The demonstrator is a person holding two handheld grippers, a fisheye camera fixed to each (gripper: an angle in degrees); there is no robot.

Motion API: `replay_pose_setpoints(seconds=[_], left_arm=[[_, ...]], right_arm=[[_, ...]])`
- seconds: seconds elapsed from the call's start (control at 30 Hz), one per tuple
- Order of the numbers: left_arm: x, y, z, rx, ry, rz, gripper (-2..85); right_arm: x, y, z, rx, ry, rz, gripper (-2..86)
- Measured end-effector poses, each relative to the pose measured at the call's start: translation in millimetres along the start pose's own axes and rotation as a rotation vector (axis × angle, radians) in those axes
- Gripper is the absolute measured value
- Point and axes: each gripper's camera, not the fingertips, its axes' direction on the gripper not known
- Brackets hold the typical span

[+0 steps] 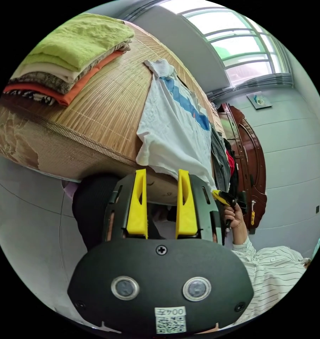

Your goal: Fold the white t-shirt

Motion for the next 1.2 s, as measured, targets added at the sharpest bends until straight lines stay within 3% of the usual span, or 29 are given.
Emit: replay_pose_setpoints(seconds=[0.13,0.53,0.7,0.83,1.0,1.1,1.2], left_arm=[[11.8,0.6,2.9,0.020,-0.127,0.027,13.2],[32.6,-0.7,13.9,-0.026,-0.254,0.211,15.4],[43.7,-9.8,25.6,-0.074,-0.293,0.265,10.6],[49.9,-21.1,10.4,-0.059,-0.216,0.225,3.6],[49.0,-43.9,-27.9,-0.039,0.019,0.137,2.3],[38.2,-57.0,-49.3,0.000,0.235,0.056,2.1],[29.4,-65.9,-59.3,0.006,0.210,0.002,2.1]], right_arm=[[-24.4,23.1,13.0,0.028,0.041,-0.180,6.4],[-115.3,50.8,90.4,0.065,0.558,-0.680,11.4],[-122.7,34.7,110.1,0.040,0.690,-0.659,0.7],[-125.4,15.7,91.4,-0.076,0.604,-0.623,-0.4],[-105.2,-23.5,34.3,-0.187,0.220,-0.437,-0.4],[-88.2,-30.0,22.4,-0.174,0.172,-0.405,0.5],[-89.5,-11.7,29.0,-0.144,0.175,-0.503,5.6]])
